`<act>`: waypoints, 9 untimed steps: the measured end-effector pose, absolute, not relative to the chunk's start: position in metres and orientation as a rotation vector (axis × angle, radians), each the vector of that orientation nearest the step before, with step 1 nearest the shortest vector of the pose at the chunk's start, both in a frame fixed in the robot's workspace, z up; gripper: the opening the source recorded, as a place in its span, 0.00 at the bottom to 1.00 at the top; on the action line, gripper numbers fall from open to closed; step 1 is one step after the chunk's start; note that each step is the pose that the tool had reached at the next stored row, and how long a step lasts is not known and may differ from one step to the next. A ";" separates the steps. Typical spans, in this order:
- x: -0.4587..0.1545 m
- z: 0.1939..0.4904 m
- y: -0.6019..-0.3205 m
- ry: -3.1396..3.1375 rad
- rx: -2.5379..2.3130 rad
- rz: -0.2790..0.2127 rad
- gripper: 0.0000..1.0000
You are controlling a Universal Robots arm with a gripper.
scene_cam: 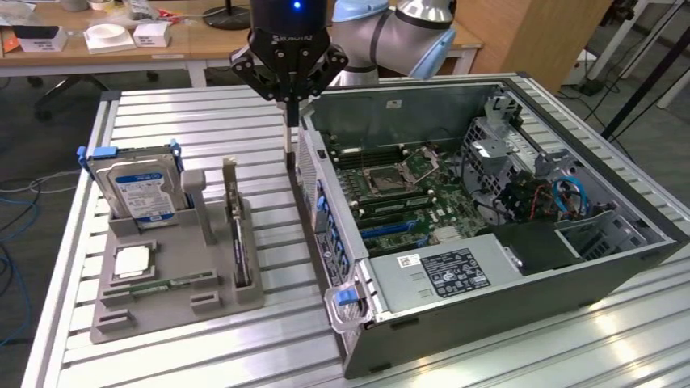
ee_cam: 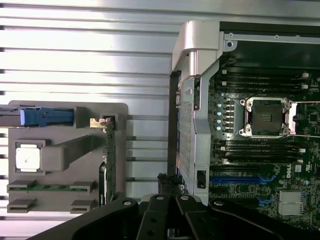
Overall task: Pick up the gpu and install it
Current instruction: 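Reach for the gpu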
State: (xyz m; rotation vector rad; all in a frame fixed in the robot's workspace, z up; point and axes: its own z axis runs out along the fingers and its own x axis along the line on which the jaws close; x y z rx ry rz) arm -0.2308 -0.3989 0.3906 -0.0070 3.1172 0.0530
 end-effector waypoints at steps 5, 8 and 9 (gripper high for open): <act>-0.234 0.390 -0.399 3.117 -0.007 0.053 0.11; -0.238 0.390 -0.399 3.117 -0.007 0.053 0.11; -0.239 0.390 -0.399 3.117 -0.007 0.053 0.11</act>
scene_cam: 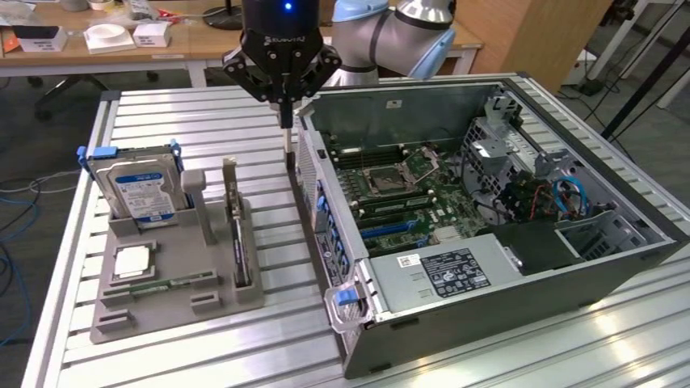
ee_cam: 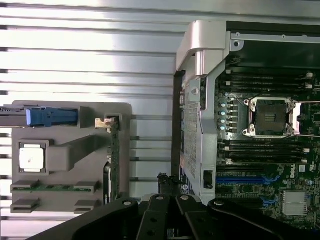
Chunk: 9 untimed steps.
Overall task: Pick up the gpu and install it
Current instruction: 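Reach for the gpu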
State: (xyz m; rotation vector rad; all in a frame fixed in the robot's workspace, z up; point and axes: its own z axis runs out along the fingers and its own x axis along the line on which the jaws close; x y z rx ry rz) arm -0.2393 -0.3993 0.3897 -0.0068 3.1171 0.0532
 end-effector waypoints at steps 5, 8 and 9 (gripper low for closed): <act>-0.248 0.390 -0.400 3.117 -0.007 0.053 0.11; -0.253 0.389 -0.400 3.117 -0.007 0.053 0.11; -0.254 0.389 -0.400 3.117 -0.007 0.053 0.11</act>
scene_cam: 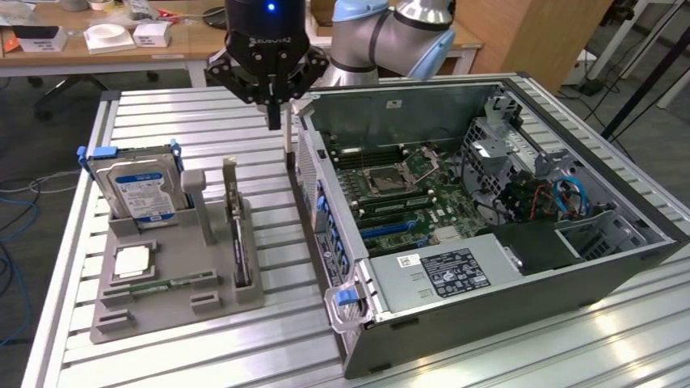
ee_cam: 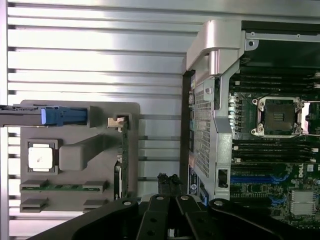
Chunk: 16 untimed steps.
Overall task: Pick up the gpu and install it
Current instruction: 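Reach for the gpu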
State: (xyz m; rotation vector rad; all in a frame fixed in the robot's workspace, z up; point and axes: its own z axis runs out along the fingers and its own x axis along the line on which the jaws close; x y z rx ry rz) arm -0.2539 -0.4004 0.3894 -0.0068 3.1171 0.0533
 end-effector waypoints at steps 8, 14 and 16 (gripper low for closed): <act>-0.265 0.389 -0.401 3.117 -0.007 0.053 0.11; -0.272 0.388 -0.401 3.117 -0.007 0.053 0.11; -0.274 0.388 -0.401 3.117 -0.007 0.053 0.11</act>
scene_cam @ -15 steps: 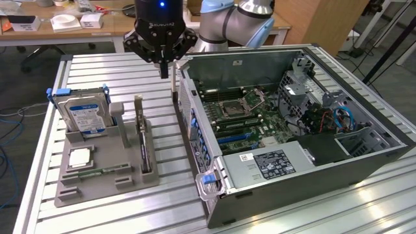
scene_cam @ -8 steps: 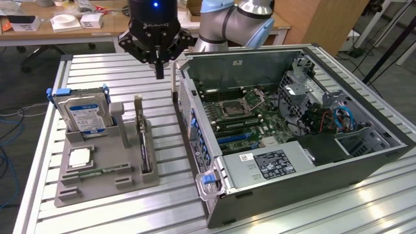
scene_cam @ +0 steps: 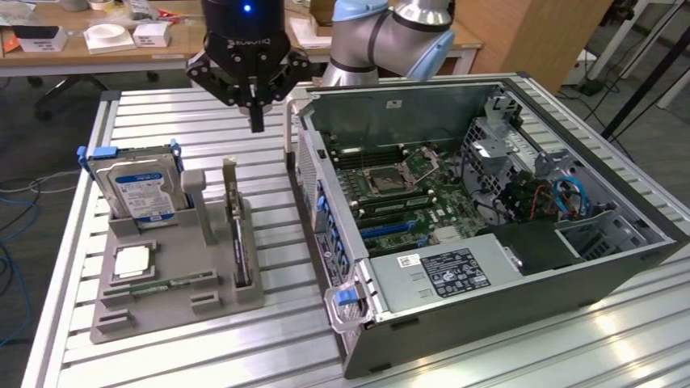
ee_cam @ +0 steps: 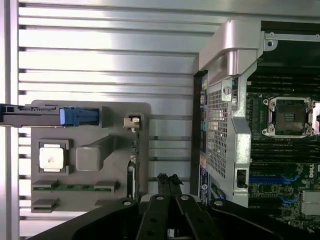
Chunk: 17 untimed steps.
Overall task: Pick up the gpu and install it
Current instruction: 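Reach for the gpu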
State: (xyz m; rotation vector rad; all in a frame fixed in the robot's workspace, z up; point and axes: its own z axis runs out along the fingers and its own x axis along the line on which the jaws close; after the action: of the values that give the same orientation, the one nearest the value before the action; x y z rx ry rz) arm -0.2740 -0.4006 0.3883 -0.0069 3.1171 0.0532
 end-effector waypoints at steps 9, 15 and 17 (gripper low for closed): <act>-0.283 0.388 -0.401 3.117 -0.007 0.053 0.11; -0.288 0.388 -0.401 3.117 -0.007 0.053 0.11; -0.290 0.388 -0.401 3.117 -0.007 0.053 0.11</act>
State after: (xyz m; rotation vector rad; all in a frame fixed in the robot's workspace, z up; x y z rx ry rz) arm -0.2901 -0.4006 0.3877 -0.0069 3.1172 0.0532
